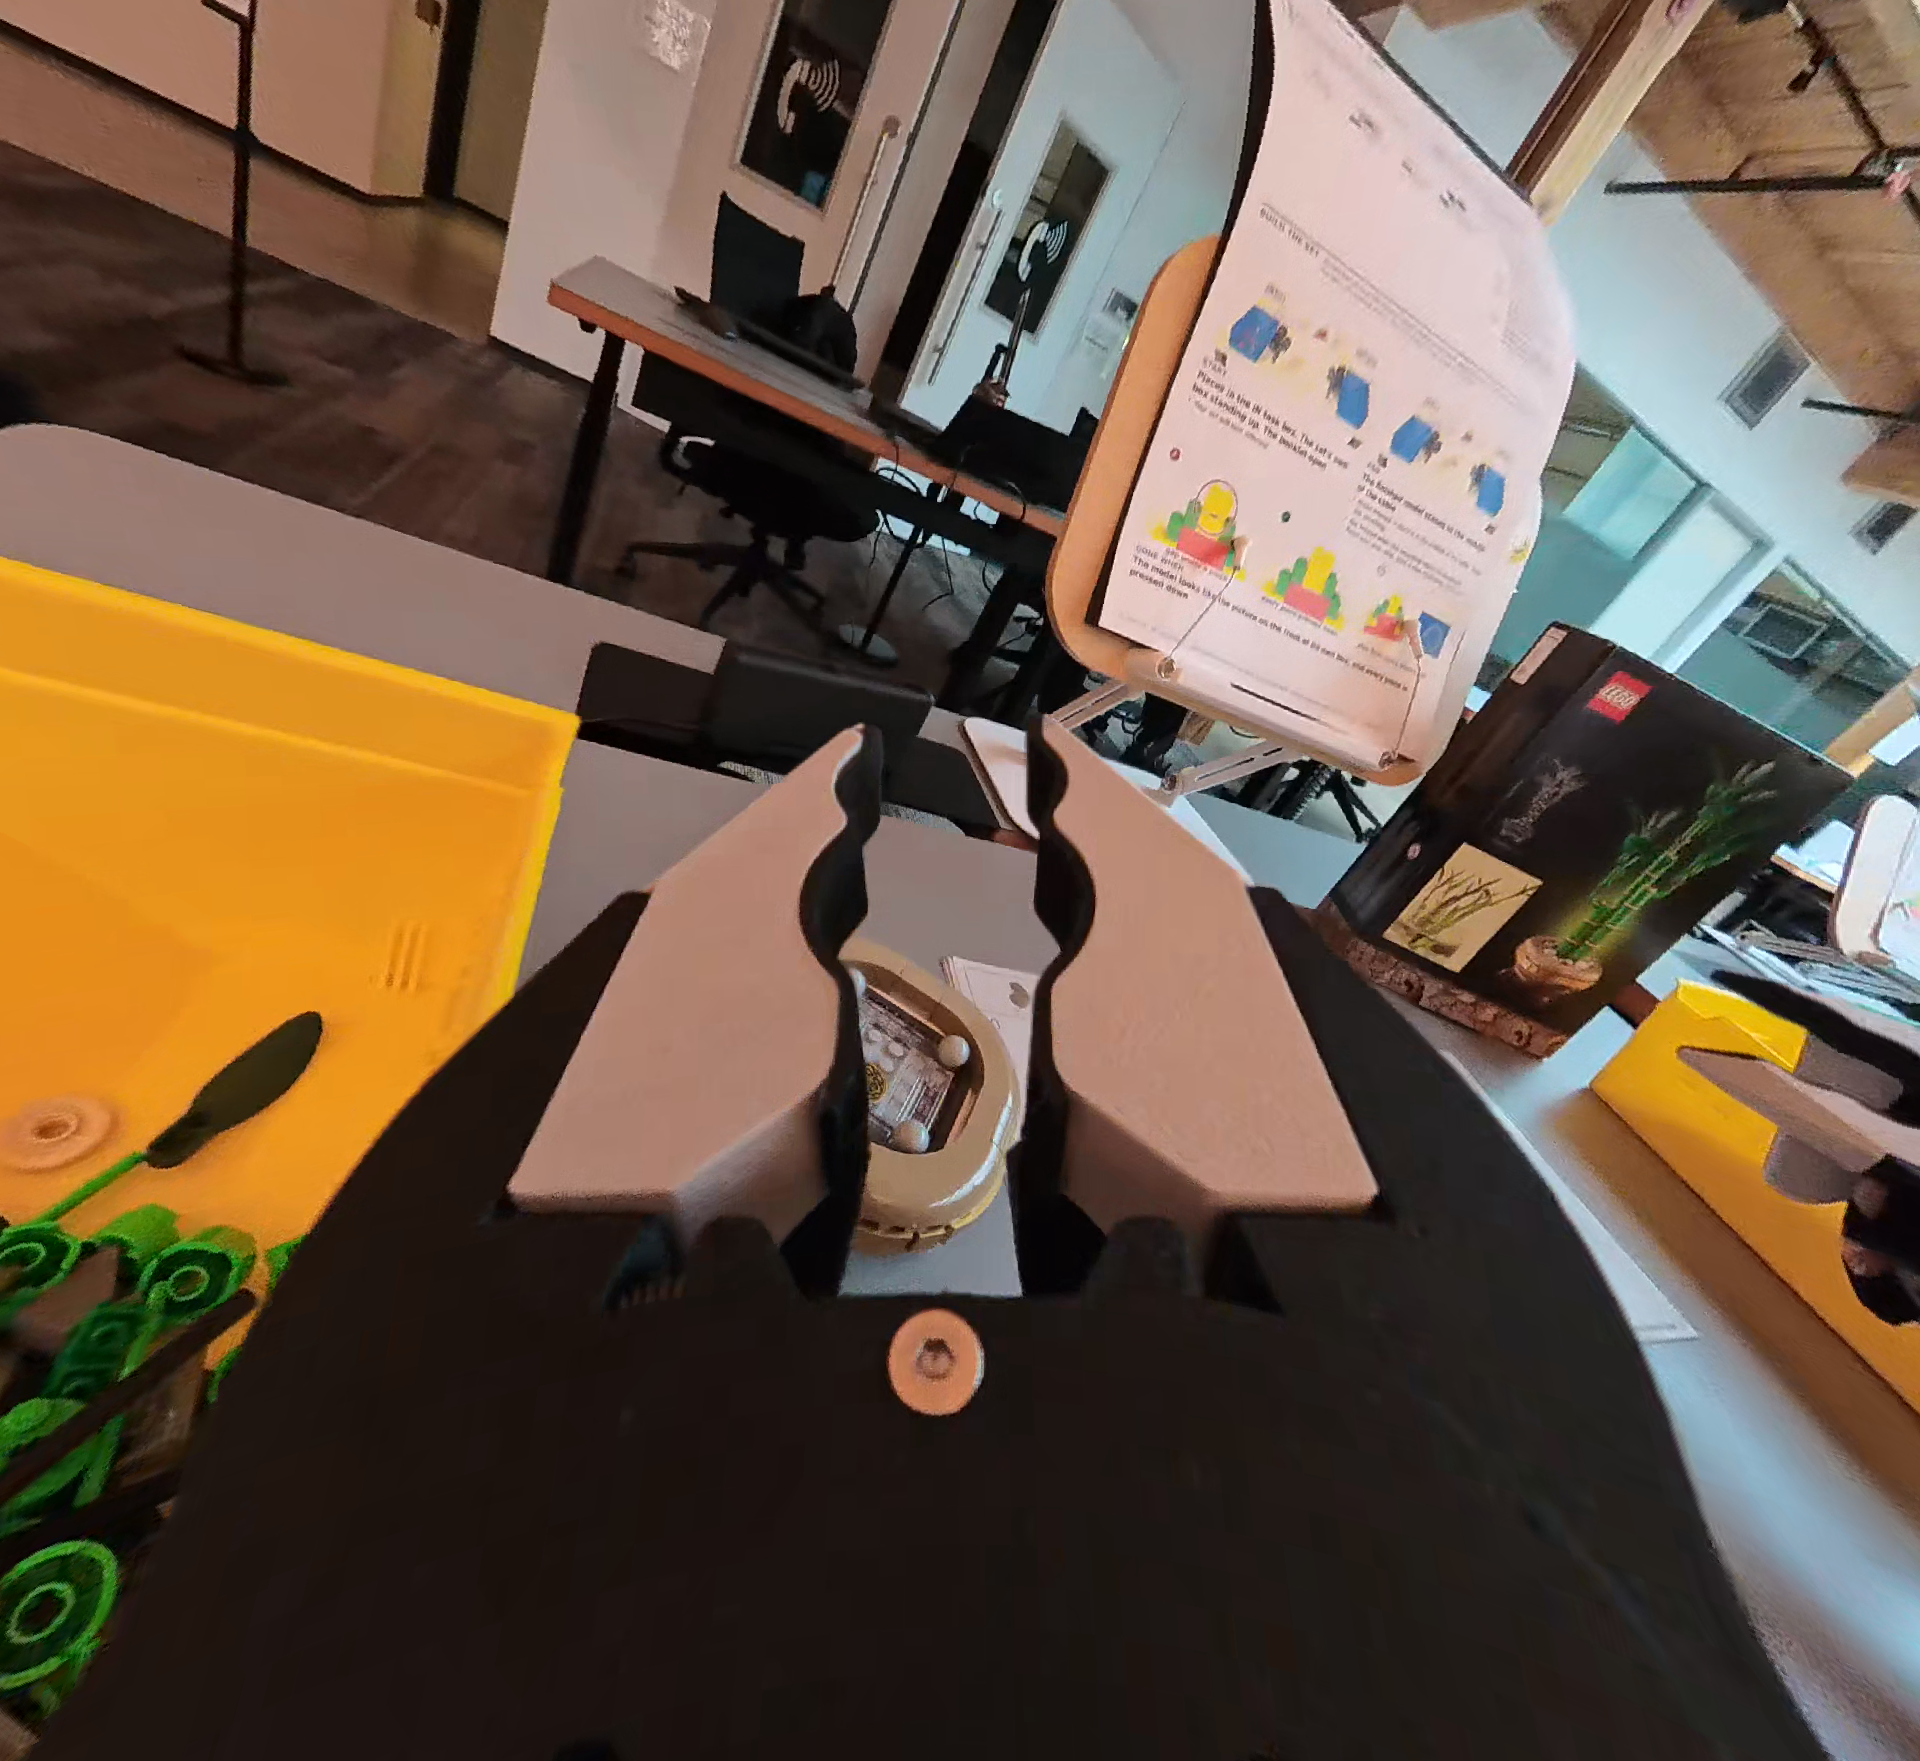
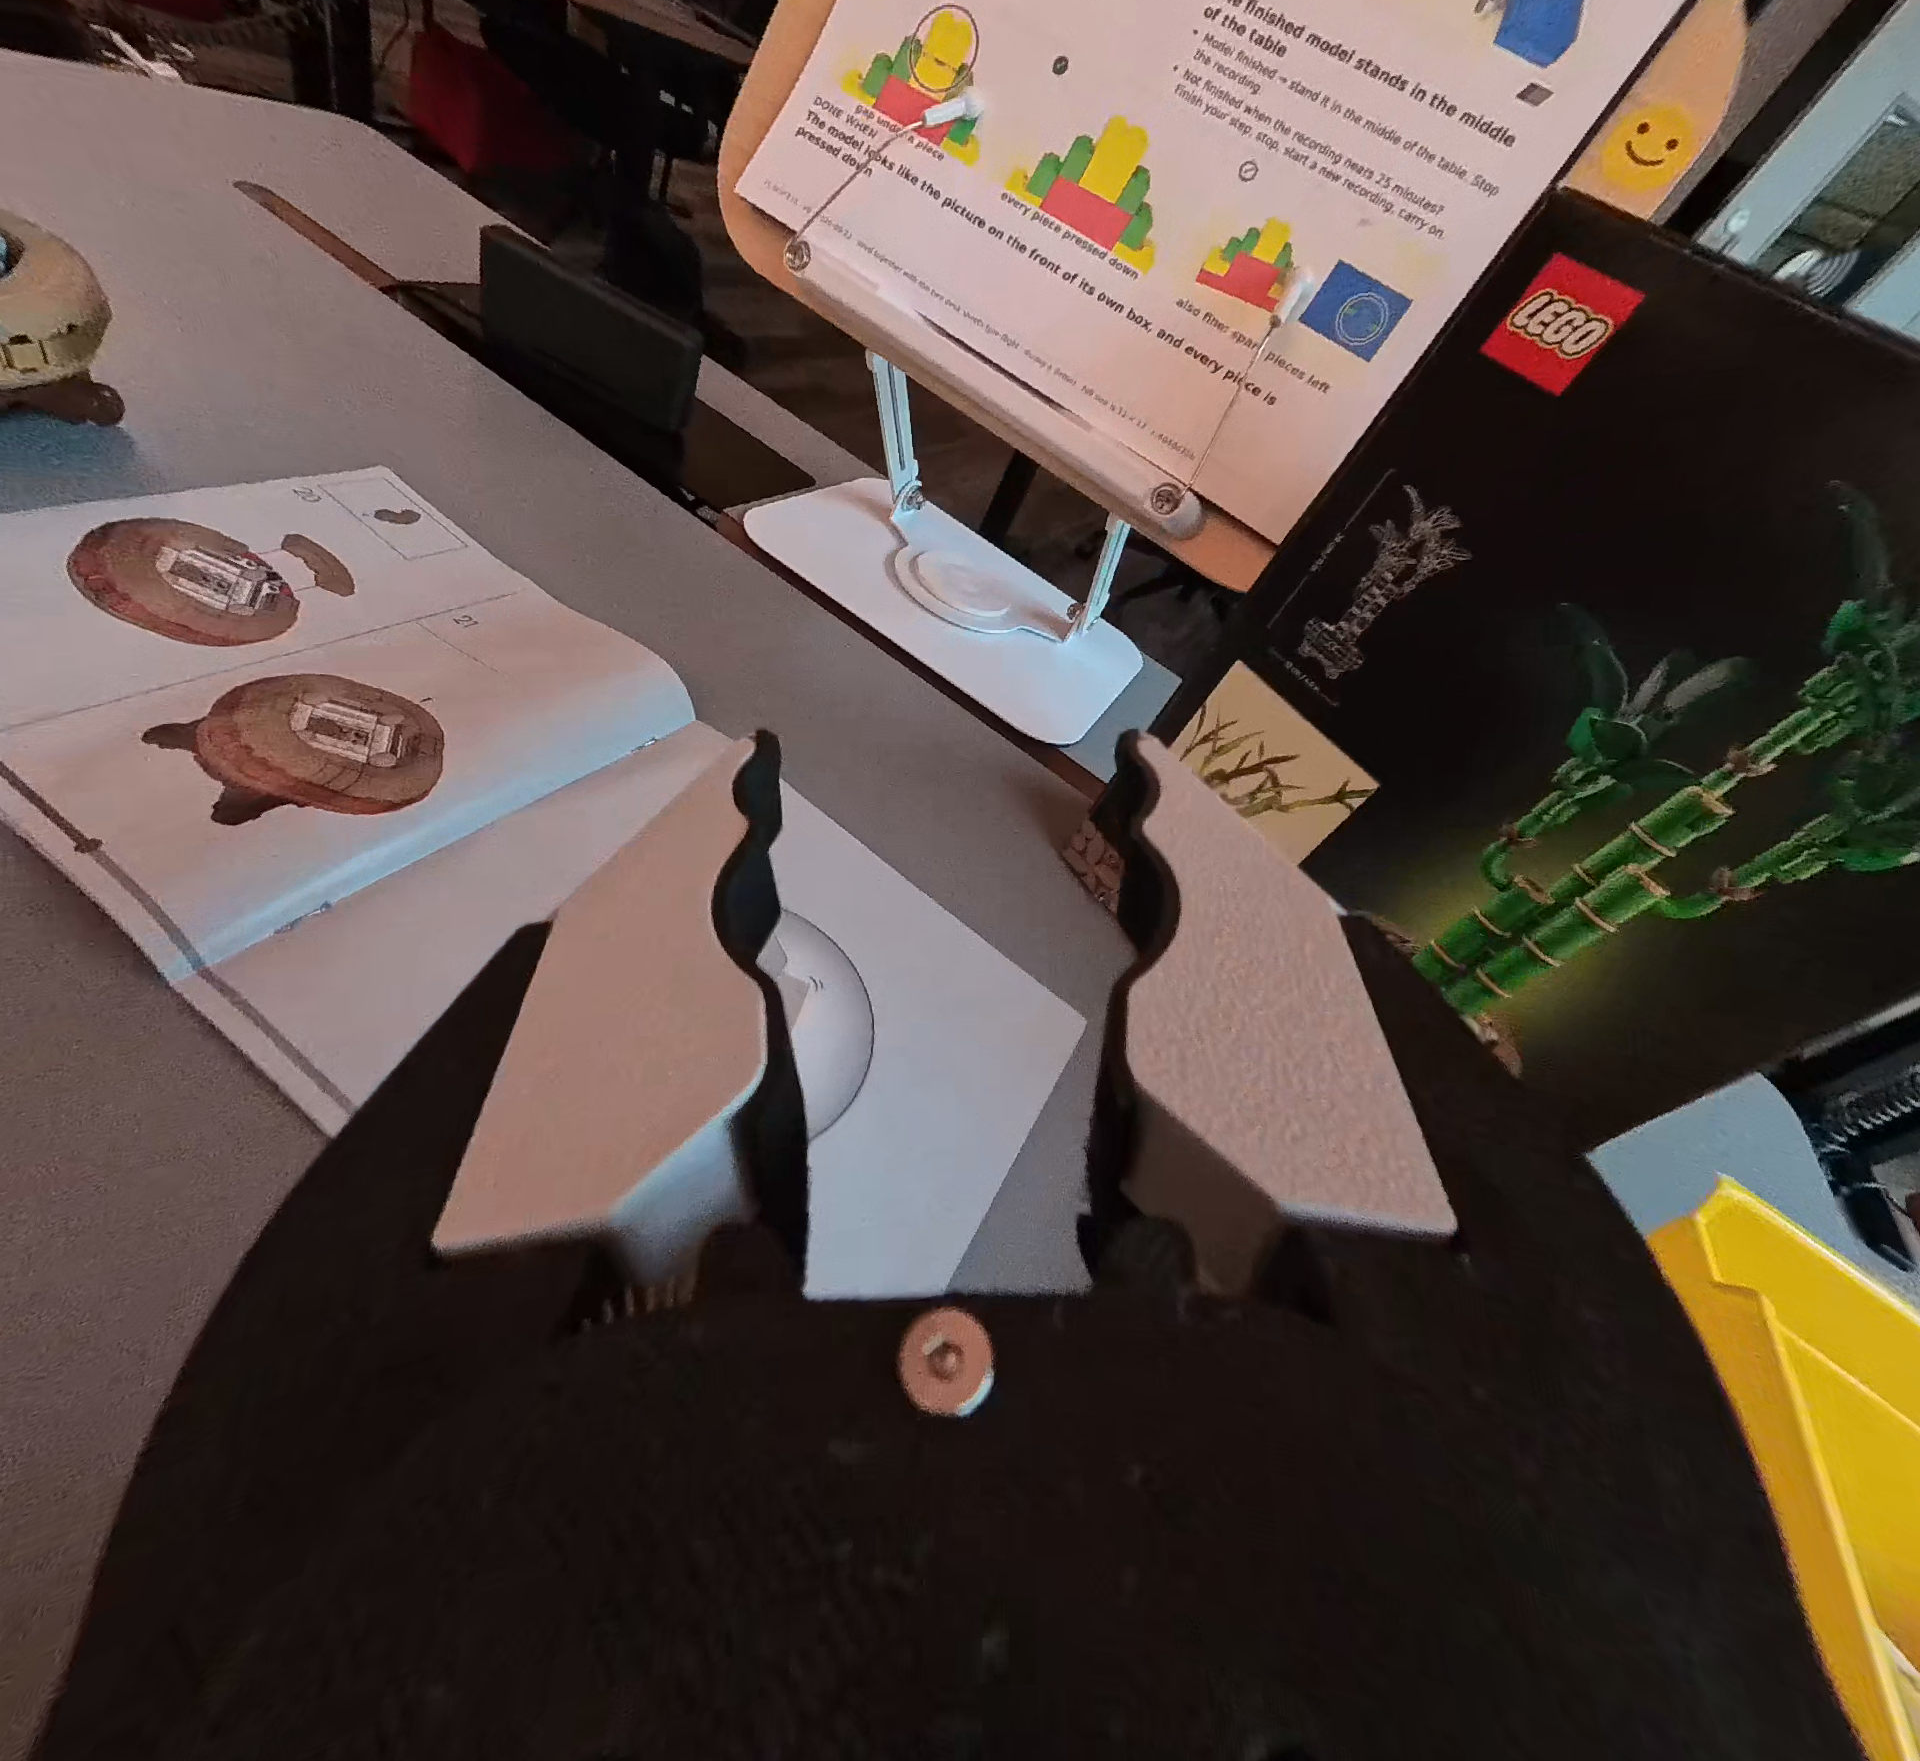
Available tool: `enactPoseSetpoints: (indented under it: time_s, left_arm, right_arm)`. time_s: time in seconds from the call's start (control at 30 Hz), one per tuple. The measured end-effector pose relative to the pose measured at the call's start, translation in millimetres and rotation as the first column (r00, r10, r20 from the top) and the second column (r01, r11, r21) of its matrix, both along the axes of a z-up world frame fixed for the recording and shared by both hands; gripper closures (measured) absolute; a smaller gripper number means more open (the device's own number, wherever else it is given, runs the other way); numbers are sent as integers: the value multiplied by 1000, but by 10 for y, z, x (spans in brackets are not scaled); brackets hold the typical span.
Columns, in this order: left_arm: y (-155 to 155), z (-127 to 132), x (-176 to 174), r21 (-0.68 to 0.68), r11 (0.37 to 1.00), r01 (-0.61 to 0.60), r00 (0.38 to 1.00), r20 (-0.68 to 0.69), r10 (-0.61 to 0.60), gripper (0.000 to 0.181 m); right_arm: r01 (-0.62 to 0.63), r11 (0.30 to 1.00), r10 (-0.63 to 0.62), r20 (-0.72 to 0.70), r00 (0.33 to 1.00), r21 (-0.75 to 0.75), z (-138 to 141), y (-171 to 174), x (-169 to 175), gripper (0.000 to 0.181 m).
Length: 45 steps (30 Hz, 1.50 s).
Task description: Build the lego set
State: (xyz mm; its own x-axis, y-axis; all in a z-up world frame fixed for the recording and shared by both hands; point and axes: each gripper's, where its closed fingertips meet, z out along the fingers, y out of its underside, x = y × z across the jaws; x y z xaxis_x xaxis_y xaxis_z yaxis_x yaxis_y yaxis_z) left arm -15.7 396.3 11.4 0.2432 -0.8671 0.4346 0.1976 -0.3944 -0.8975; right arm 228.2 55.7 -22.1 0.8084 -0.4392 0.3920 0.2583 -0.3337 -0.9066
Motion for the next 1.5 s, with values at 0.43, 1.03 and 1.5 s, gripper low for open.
enactPoseSetpoints:
  time_s: [0.43,1.03,1.5]
  left_arm:
    - [-67,48,20,57,998,-5,1000,-6,6,158]
    - [-128,-24,112,325,943,-79,968,-202,151,130]
    - [-99,17,85,354,926,-136,956,-199,216,112]
  right_arm:
    - [-37,998,34,-53,998,-56,-226,102,-22,121]
    - [-33,999,38,-150,988,37,-212,79,43,125]
    - [12,978,-32,96,995,207,291,-58,-28,121]
